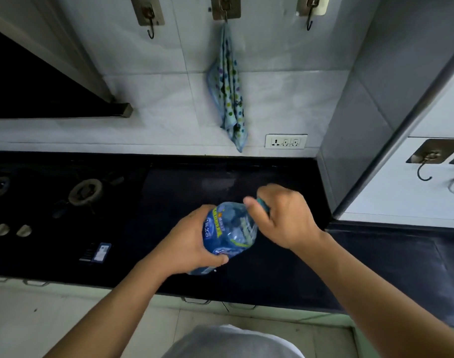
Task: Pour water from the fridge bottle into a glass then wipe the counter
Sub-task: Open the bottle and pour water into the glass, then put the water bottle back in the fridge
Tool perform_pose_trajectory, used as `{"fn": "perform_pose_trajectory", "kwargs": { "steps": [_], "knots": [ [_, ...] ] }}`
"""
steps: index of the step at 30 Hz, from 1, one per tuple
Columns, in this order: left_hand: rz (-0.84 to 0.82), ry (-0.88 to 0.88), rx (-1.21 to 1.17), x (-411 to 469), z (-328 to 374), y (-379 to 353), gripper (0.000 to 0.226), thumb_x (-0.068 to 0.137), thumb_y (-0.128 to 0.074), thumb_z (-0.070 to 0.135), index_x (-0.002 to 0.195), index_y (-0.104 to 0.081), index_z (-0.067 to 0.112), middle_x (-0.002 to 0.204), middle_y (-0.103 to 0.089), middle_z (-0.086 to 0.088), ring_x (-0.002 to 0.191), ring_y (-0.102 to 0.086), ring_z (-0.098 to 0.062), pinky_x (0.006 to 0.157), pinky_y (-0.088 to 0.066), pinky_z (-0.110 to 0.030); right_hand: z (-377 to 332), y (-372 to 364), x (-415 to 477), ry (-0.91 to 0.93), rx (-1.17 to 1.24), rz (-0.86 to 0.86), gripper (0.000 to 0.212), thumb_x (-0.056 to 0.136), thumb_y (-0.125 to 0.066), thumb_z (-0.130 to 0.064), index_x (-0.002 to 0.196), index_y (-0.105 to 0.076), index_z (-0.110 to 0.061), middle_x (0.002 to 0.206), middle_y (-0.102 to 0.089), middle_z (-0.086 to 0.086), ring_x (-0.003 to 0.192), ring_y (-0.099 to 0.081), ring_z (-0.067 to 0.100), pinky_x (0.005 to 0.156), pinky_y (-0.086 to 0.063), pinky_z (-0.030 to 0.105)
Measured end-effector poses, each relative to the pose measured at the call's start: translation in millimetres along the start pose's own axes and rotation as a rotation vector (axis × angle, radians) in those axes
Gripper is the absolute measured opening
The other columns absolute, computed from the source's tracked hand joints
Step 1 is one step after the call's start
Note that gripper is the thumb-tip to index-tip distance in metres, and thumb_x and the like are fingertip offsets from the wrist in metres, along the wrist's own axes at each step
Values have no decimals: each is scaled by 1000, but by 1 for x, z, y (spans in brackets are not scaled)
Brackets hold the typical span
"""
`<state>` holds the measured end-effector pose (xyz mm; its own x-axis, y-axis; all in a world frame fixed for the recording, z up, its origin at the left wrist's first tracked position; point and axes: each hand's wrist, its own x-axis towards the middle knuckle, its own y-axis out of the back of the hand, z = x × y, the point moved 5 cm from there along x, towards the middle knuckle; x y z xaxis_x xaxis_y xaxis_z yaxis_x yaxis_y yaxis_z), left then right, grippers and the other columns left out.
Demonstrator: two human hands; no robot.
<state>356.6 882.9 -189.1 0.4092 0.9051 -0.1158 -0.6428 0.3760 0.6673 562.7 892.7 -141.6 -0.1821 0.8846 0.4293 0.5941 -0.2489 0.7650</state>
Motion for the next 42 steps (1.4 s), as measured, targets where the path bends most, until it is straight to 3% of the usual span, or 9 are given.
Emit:
{"fn": "perform_pose_trajectory", "kwargs": {
  "steps": [3, 7, 8, 12, 18, 22, 25, 29, 42],
  "knots": [
    [-175, -3, -87, 2, 1, 0, 84, 53, -93, 35, 125, -51, 44, 114, -69, 22, 101, -68, 2, 83, -56, -19, -11, 13, -4, 311, 97, 89, 46, 99, -43, -39, 62, -43, -11, 63, -36, -3, 55, -34, 19, 52, -31, 32],
    [61, 60, 109, 7, 5, -8, 75, 48, -90, 44, 114, -53, 39, 105, -63, 19, 93, -64, 1, 80, -57, -27, 25, -14, 8, -449, 23, -233, 56, 97, -45, -47, 52, -41, -15, 59, -48, 3, 64, -51, 30, 64, -41, 32],
    [90, 56, 120, 7, 3, -10, 75, 49, -89, 44, 114, -51, 39, 106, -60, 18, 94, -63, 0, 78, -57, -26, 27, -16, 7, -443, -32, -258, 58, 98, -44, -52, 52, -41, -15, 59, -49, 2, 64, -52, 29, 62, -41, 31],
    [-35, 12, -12, 6, 1, -10, 83, 50, -93, 45, 119, -47, 53, 112, -63, 28, 100, -64, 7, 75, -53, -11, 0, 8, 2, 95, 61, 44, 50, 96, -45, -41, 54, -34, -16, 51, -38, -4, 47, -40, 21, 45, -30, 32],
    [118, 63, 125, 5, -1, -20, 76, 49, -85, 51, 114, -48, 43, 105, -58, 20, 94, -61, 2, 77, -57, -24, 28, -21, 4, -539, 49, -131, 60, 96, -45, -44, 46, -41, -11, 49, -52, 0, 58, -56, 30, 58, -39, 30],
    [192, 72, 76, 1, -10, -15, 81, 48, -86, 49, 116, -44, 47, 108, -57, 22, 98, -60, 4, 76, -52, -13, 32, -40, -15, -747, 616, -160, 61, 91, -42, -70, 56, -49, -22, 51, -49, -9, 53, -48, 11, 51, -42, 24],
    [286, 120, -97, -5, -17, 2, 79, 45, -90, 47, 112, -48, 49, 108, -63, 30, 98, -63, 11, 73, -47, -6, 24, -72, -37, -1006, 1082, -197, 61, 98, -31, -66, 86, -65, -15, 87, -67, 5, 85, -62, 21, 75, -51, 36],
    [357, 113, -203, -18, -17, 16, 81, 49, -91, 45, 118, -49, 48, 113, -67, 25, 101, -67, 4, 75, -53, -12, -9, -115, -68, -1163, 1222, -460, 66, 95, -38, -68, 127, -61, -14, 126, -66, 14, 117, -61, 31, 105, -46, 50],
    [814, 282, -419, -179, -62, 103, 79, 55, -95, 24, 121, -53, 37, 115, -72, 7, 102, -72, -13, 83, -61, -30, -175, -188, -55, -1088, 1538, -870, 72, 89, -53, -63, 124, -64, -2, 119, -71, 19, 113, -68, 32, 98, -54, 45]
  ]
}}
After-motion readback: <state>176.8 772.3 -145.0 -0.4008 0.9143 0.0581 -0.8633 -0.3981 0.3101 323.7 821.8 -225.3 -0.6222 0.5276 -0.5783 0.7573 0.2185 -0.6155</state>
